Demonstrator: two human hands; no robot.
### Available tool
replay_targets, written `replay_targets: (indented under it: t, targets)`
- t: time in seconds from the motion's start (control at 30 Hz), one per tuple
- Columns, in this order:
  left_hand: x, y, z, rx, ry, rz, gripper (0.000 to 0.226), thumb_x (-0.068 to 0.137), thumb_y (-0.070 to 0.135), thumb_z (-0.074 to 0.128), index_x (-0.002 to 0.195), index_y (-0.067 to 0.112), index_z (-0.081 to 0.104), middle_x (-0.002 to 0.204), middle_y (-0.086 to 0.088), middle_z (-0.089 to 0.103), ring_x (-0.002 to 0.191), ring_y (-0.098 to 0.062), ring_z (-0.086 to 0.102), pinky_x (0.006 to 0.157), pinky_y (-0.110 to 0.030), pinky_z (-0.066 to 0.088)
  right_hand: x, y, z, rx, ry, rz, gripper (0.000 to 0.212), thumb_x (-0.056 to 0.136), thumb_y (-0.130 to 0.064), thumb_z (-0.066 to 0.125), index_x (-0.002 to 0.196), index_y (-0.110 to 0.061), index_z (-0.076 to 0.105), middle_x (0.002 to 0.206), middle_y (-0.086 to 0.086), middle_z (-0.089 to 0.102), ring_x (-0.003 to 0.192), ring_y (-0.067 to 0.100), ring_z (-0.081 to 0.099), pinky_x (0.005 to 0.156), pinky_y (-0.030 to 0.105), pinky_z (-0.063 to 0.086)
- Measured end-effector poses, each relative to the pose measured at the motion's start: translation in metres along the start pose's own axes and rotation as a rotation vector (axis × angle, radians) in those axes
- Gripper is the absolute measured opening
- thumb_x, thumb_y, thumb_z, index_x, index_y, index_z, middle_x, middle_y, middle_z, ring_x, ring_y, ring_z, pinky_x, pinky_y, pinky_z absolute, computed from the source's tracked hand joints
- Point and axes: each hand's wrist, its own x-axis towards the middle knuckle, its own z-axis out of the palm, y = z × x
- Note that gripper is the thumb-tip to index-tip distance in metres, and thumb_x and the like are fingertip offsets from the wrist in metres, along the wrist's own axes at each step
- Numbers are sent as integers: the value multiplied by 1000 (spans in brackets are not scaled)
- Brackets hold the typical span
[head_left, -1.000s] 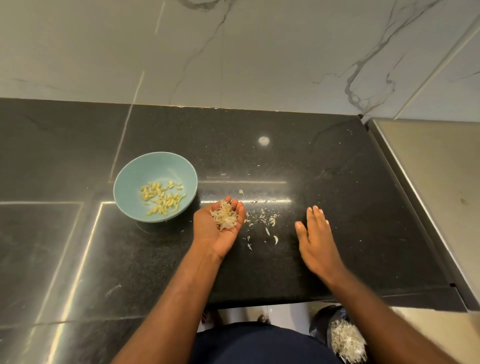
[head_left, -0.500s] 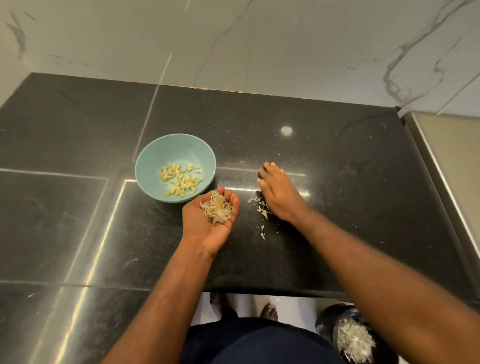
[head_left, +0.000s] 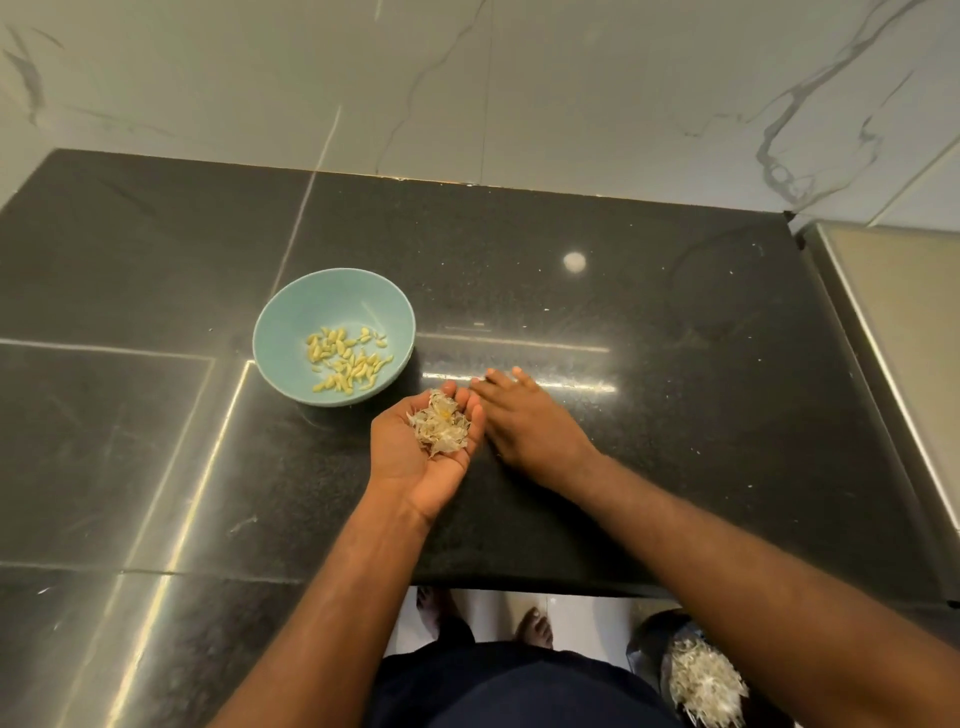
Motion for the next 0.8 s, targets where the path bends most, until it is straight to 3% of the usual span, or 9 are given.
replay_targets:
  t: [0.1, 0.2, 0.3, 0.4, 0.5, 0.57, 0.63, 0.73, 0.8]
  targets:
    - [-2, -3, 0, 2, 2, 8, 22, 95, 12, 45, 96, 1, 65, 75, -12, 69, 64, -23, 70, 61, -32, 60, -14, 23, -2, 91, 239, 120, 26, 93, -18, 64, 111, -2, 73, 117, 15, 71, 116, 33, 64, 109, 41, 40]
    - [-4, -5, -2, 4, -18, 7, 22, 95, 12, 45, 94, 2, 65, 75, -11, 68, 66, -22, 69, 61, -31, 61, -27, 30, -16, 273, 377, 312, 8, 92, -11, 67, 94, -7, 74, 96, 5, 72, 95, 21, 66, 93, 35, 53]
    - [-1, -10, 3, 4, -15, -5, 21, 94, 11, 46, 94, 1, 64, 76, -11, 67, 69, -22, 67, 61, -31, 61, -16, 29, -21, 336, 403, 489, 15, 95, -5, 56, 103, -7, 68, 102, 6, 65, 96, 19, 58, 89, 36, 49]
    - [3, -17, 11, 14, -25, -12, 23, 94, 11, 44, 91, 1, 65, 75, -12, 68, 66, -22, 67, 60, -31, 60, -17, 1, -5, 269, 261, 347, 19, 101, -13, 48, 111, -6, 64, 114, 6, 56, 106, 17, 49, 97, 38, 46]
    - [6, -22, 23, 25, -40, -42, 24, 95, 11, 45, 92, 1, 66, 77, -12, 68, 68, -21, 67, 61, -30, 60, -25, -25, -10, 311, 178, 172, 38, 99, -18, 51, 136, -12, 54, 128, 6, 55, 116, 18, 49, 104, 32, 45]
    - [9, -27, 28, 15, -42, -55, 23, 94, 11, 46, 95, 0, 66, 78, -13, 68, 71, -23, 67, 61, -32, 60, -18, -30, -17, 184, 50, 69, 51, 99, -16, 48, 150, -12, 40, 145, 10, 49, 129, 21, 44, 116, 31, 34]
    - [11, -31, 31, 7, -54, -68, 22, 94, 10, 47, 97, -1, 66, 79, -14, 68, 73, -24, 66, 62, -33, 61, -16, -29, -20, 146, -35, 132, 58, 100, -8, 46, 155, -4, 27, 156, 16, 37, 142, 26, 36, 121, 33, 22]
    - [13, -32, 35, 25, -72, -85, 22, 94, 11, 47, 97, 0, 65, 78, -14, 67, 72, -24, 66, 63, -33, 61, -31, -15, -14, 136, 76, 178, 45, 99, -13, 48, 144, -7, 47, 137, 14, 56, 121, 27, 52, 104, 40, 46]
    - [15, -31, 35, 35, -82, -87, 21, 94, 11, 46, 96, 1, 65, 77, -13, 67, 69, -23, 66, 63, -32, 61, -45, -3, -13, 133, 157, 182, 30, 98, -16, 53, 126, -9, 61, 115, 7, 63, 102, 18, 54, 90, 36, 51]
